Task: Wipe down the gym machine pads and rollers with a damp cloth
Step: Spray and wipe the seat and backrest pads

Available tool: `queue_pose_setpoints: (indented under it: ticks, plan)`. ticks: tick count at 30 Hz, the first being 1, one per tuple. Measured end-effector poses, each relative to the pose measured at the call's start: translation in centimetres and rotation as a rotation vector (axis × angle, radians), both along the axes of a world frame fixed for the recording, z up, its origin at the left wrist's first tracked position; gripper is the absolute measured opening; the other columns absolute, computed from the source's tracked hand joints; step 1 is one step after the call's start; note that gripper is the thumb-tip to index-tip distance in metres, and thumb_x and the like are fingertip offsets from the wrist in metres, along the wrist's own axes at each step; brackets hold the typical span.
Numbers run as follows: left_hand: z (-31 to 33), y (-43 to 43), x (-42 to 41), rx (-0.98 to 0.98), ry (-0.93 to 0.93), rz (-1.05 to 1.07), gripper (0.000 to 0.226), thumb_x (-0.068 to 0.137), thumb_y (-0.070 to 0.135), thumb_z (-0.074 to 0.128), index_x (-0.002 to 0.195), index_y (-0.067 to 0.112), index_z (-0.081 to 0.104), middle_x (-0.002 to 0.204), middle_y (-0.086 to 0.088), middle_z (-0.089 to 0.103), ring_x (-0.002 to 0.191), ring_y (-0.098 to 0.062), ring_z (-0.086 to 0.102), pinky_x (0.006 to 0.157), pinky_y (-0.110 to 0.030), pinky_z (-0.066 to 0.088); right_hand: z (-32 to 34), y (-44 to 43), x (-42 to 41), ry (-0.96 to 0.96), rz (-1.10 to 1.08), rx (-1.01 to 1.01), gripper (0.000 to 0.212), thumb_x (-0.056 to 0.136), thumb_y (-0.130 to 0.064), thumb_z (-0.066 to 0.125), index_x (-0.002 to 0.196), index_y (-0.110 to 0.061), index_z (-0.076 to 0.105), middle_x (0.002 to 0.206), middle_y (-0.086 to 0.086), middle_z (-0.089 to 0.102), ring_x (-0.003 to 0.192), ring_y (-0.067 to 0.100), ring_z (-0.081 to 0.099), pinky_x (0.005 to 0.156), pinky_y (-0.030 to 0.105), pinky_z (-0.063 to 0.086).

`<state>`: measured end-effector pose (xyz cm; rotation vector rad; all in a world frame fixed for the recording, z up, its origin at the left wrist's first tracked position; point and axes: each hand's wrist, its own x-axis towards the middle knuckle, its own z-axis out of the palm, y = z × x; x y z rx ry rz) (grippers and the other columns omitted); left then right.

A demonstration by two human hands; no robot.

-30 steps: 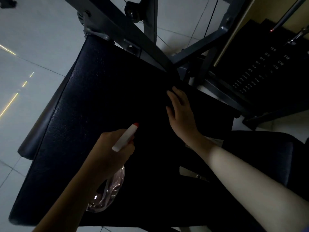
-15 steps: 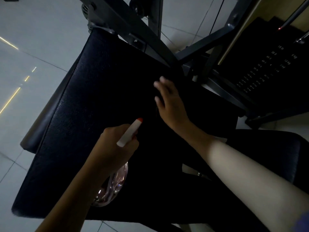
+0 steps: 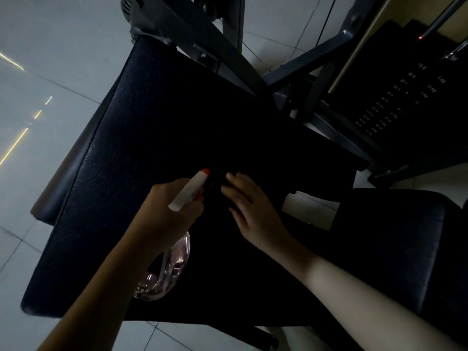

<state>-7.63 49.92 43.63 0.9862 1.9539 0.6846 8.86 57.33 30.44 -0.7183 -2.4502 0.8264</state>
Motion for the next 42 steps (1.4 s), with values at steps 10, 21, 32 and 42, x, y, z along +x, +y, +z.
queue_pose_setpoints:
  ticks: [10,21,32,42]
  plan:
    - [0.1,0.0,0.0,-0.029,-0.063,0.009,0.016,0.086,-0.008,0.056,0.080,0.007,0.059,0.063,-0.004,0.055,0.044,-0.004,0.042,0.040,-0.013,0.031,-1.0,3.6,2.5,-0.039,-0.289,-0.137,0.039,0.091,-0.016,0.049,0.130,-0.014,0.050,0.145,0.008,0.040,0.140,0.025,0.024,0.109,0.047,0.035]
    - [-0.4,-0.3,0.4,0.022,0.002,-0.087,0.003,0.088,0.002,0.060,0.086,0.004,0.060,0.071,-0.013,0.059,0.052,-0.016,0.047,0.044,-0.018,0.035,-1.7,-7.0,6.0,0.023,-0.219,-0.145,0.037,0.100,-0.025,0.037,0.136,-0.022,0.041,0.147,0.001,0.033,0.142,0.020,0.024,0.112,0.035,0.030]
    - [-1.0,0.1,1.2,0.020,0.070,-0.178,0.005,0.086,-0.003,0.060,0.083,0.000,0.058,0.070,-0.014,0.059,0.055,-0.024,0.049,0.046,-0.019,0.036,-0.5,-4.9,3.0,0.094,-0.576,-0.286,0.042,0.094,-0.014,0.047,0.136,-0.013,0.045,0.147,0.007,0.034,0.140,0.016,0.026,0.113,0.030,0.029]
    - [-1.9,1.8,3.2,-0.157,0.033,-0.358,0.027,0.074,0.028,0.053,0.087,0.008,0.064,0.070,-0.005,0.060,0.052,-0.017,0.052,0.053,-0.030,0.041,-0.4,-2.6,5.3,0.161,-0.647,-0.515,0.045,0.097,-0.027,0.043,0.140,-0.014,0.041,0.144,0.007,0.039,0.135,0.009,0.032,0.111,0.026,0.030]
